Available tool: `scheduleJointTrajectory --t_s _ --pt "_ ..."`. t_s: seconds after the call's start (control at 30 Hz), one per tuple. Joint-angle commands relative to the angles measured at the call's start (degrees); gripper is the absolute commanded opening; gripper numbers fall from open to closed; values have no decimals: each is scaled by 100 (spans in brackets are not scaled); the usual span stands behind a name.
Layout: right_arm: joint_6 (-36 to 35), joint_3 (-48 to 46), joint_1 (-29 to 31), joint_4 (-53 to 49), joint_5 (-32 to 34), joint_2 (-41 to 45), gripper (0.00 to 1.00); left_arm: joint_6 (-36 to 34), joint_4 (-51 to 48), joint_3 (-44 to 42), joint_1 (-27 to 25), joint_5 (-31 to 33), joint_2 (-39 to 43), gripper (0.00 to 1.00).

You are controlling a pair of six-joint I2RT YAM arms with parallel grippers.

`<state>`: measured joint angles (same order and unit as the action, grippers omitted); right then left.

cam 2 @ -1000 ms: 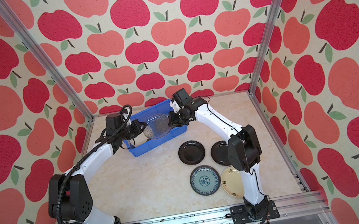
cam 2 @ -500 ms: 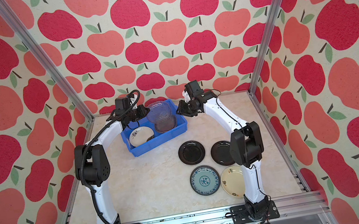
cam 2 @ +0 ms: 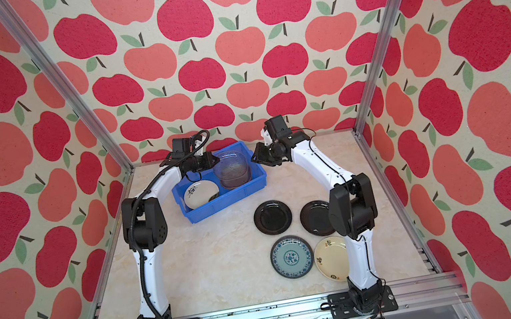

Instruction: Place the plates into the plastic bin on the countertop

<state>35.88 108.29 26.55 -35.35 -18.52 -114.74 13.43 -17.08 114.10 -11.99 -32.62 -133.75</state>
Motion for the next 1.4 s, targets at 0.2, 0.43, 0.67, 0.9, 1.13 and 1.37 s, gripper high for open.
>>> scheduleJointTrajectory --t_s 0.2,0.43,0.67,0.9,1.13,1.37 --pt "86 -101 -28 160 -169 22 36 162 250 268 -163 137 -549 0" --pt "150 -280 -53 337 -254 66 36 112 78 594 -163 277 -827 0" --pt "200 -253 -39 396 -353 22 36 56 -56 771 -160 387 -842 32" --pt "197 -190 30 389 -351 36 36 -138 -277 896 -166 561 -647 62" --pt "72 -212 93 284 -357 62 35 -297 -345 878 -180 717 -391 69" --pt "50 -474 163 345 -357 222 33 -131 339 -365 -378 729 200 59"
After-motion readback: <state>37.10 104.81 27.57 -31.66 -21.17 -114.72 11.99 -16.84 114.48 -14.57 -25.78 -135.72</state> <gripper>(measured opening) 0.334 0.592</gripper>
